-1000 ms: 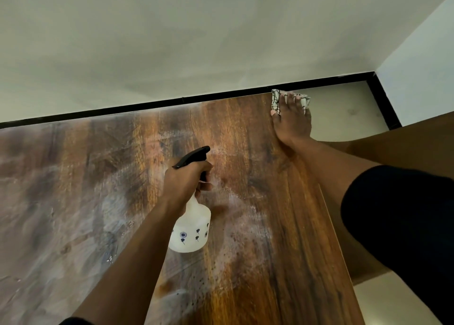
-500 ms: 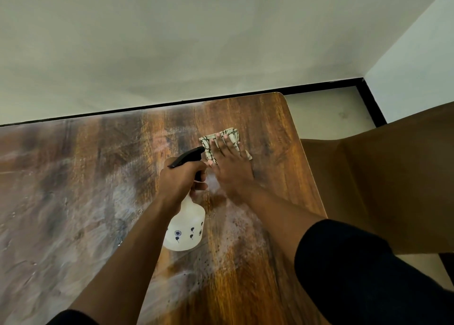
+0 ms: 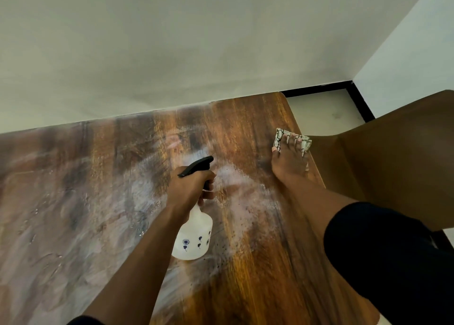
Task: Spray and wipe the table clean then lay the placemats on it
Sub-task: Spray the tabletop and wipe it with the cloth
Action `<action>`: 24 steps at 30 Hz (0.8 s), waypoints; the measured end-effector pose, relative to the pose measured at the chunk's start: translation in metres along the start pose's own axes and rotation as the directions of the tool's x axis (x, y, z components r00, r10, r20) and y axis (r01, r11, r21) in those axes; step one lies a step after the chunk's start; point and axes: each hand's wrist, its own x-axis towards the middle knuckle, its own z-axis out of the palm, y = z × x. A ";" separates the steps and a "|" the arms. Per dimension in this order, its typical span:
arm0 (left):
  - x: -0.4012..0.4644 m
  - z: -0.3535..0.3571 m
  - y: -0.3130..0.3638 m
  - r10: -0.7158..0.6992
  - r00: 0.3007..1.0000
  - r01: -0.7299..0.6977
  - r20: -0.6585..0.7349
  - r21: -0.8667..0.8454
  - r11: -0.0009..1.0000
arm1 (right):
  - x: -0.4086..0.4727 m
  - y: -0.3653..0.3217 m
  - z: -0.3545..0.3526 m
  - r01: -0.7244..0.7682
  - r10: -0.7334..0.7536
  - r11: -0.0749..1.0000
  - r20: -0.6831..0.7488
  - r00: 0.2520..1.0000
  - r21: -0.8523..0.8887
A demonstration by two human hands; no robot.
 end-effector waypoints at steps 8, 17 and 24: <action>-0.010 -0.018 -0.001 0.037 0.999 -0.037 -0.030 0.001 0.999 | -0.074 -0.104 0.049 0.458 -0.455 0.888 0.074 0.888 -0.038; 0.014 -0.005 0.007 0.022 0.997 -0.023 -0.076 -0.014 1.000 | -0.019 -0.061 0.032 0.586 -0.579 0.810 0.150 0.801 0.000; 0.038 -0.003 0.011 0.011 0.994 -0.016 -0.105 -0.041 0.999 | 0.080 0.003 -0.013 0.330 -0.329 0.942 0.022 0.944 -0.059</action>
